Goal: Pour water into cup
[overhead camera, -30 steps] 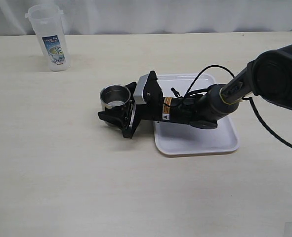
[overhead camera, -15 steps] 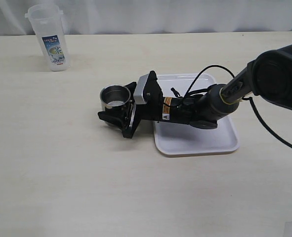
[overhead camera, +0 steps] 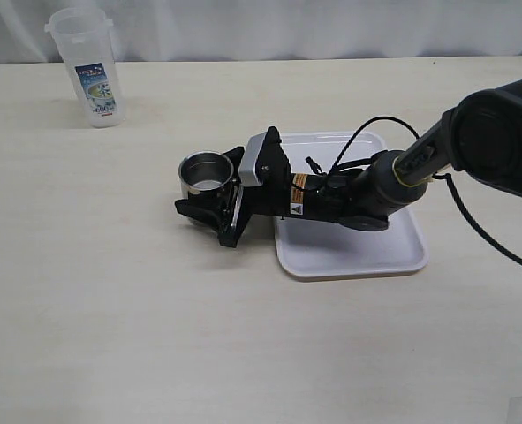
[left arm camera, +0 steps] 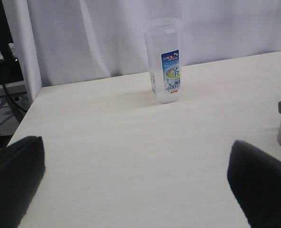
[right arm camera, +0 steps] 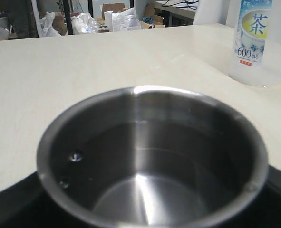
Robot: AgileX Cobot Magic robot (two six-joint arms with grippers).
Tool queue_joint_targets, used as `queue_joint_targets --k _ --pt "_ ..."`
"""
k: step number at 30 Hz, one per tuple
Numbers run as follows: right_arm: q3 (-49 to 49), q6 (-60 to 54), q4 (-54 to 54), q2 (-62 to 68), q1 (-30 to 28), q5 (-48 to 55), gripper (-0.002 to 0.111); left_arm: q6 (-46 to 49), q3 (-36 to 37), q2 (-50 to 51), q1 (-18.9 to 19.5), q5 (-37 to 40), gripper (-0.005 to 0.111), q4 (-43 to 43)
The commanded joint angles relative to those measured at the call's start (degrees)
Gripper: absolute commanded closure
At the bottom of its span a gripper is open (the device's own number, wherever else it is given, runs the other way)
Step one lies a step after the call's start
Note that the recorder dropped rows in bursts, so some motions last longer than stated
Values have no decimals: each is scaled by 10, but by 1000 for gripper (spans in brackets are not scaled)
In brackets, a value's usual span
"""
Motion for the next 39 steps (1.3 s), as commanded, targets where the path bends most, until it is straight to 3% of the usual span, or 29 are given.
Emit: queue_joint_targets --k 1,5,9,14,39 --pt "0 0 -2 -3 -2 8 104 -2 2 -1 -6 -9 12 -8" --pt "0 0 -2 -3 -2 8 104 -2 2 -1 -6 17 36 -5" --pt "0 0 -2 -3 -2 8 104 -2 2 -1 -6 17 71 -5" --pt "0 0 -2 -3 -2 8 104 -2 2 -1 -6 17 105 -5" --pt "0 0 -2 -3 -2 8 104 -2 2 -1 -6 11 107 -5"
